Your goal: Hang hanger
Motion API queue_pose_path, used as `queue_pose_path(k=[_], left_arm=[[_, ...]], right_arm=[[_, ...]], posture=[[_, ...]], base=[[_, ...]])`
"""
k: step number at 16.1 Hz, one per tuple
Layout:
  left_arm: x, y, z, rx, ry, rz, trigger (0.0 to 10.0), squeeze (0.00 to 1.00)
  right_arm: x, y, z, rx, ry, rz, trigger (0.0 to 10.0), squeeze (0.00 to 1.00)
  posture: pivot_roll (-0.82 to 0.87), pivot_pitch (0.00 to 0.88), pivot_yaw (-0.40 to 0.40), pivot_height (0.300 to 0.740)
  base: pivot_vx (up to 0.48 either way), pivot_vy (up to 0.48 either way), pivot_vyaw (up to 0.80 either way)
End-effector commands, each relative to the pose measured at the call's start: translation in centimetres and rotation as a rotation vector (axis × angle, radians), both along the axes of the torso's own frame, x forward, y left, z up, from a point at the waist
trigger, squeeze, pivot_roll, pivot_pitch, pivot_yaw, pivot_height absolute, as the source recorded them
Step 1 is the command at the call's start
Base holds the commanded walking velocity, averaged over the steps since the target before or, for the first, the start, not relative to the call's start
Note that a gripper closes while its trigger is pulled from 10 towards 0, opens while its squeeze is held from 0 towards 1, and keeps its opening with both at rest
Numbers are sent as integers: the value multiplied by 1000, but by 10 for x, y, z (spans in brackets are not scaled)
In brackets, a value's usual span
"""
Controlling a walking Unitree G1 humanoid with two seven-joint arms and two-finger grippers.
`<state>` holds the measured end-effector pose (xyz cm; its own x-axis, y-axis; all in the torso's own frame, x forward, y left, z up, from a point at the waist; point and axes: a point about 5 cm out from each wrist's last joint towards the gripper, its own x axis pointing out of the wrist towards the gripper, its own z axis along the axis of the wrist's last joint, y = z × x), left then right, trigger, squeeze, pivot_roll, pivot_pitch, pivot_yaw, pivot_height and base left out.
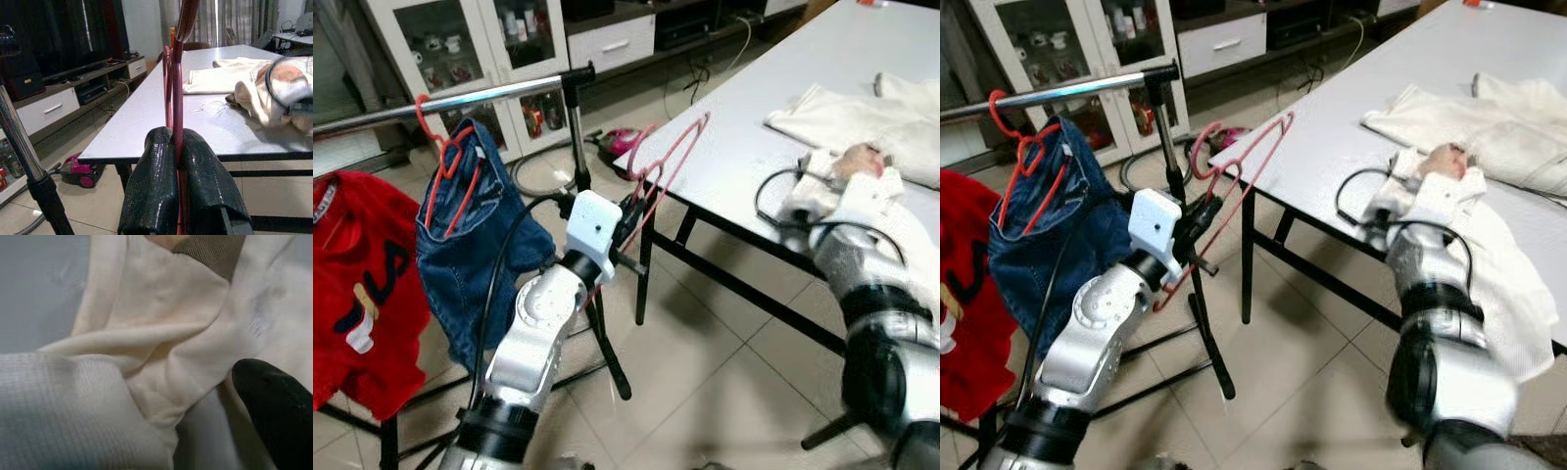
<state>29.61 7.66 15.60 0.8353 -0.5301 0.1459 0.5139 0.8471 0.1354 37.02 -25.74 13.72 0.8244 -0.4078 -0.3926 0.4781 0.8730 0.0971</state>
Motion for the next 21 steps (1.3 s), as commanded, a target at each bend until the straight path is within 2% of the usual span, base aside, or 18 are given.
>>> queue_pose_path(k=[1, 3, 4, 5, 7, 9, 12, 13, 14, 15, 16, 18, 21], left_arm=[[1, 0, 3, 0, -19, -6, 10000, 0], [1, 0, 2, 1, -21, -5, 10000, 0], [1, -1, 2, 4, -27, -6, 10000, 0], [1, -1, 2, 6, -30, -9, 10000, 0], [1, 0, 0, 9, -22, -11, 10000, 0], [-1, 1, -7, 11, 19, -20, 10000, 0], [-3, 9, -27, 32, 97, 10, 10000, 0], [-4, 11, -32, 36, 111, 15, 10000, 0], [-5, 21, -45, 14, 174, 61, 10000, 0], [-12, 45, -69, -5, 272, 155, 10000, 0], [-22, 63, -87, 28, 324, 202, 10000, 0], [-26, 69, -91, 25, 345, 244, 10000, 0], [-23, 62, -83, 3, 310, 256, 10000, 0]], right_arm=[[-9, 6, 20, -50, -76, -3, 10000, 1000], [-30, 19, 31, -159, -161, 14, 10000, 1000], [-39, 21, 40, -323, -243, 30, 10000, 1000], [-54, 20, 32, -418, -267, 39, 10000, 0], [-77, 19, 12, -503, -262, 76, 10000, 0], [-107, 26, -6, -569, -274, 169, 10000, 0], [-136, 29, -28, -587, -276, 226, 10000, 0], [-138, 29, -30, -584, -272, 229, 10000, 0], [-141, 32, -33, -587, -273, 241, 10000, 0], [-142, 41, -31, -590, -298, 283, 10000, 0], [-138, 48, -32, -578, -312, 330, 10000, 0], [-123, 49, -39, -486, -282, 340, 10000, 0], [-112, 50, -38, -483, -290, 363, 10000, 0]], posture=[[-41, 0, 33, 740], [-45, 0, 30, 740], [-54, 0, 28, 740], [-53, 0, 29, 740], [-56, 0, 31, 740], [-61, 0, 36, 740], [-68, 0, 60, 740], [-68, 0, 63, 740], [-82, 0, 78, 740], [-95, 0, 92, 740], [-100, 0, 95, 740], [-98, 0, 91, 740], [-90, 0, 82, 740]], base=[[0, 0, 0], [0, 0, 0], [0, 0, 0], [0, 0, 0], [0, 0, 0], [0, 0, 0], [0, 0, 0], [0, 0, 0], [0, 0, 0], [0, 0, 0], [0, 0, 0], [0, 0, 0], [0, 0, 0]])
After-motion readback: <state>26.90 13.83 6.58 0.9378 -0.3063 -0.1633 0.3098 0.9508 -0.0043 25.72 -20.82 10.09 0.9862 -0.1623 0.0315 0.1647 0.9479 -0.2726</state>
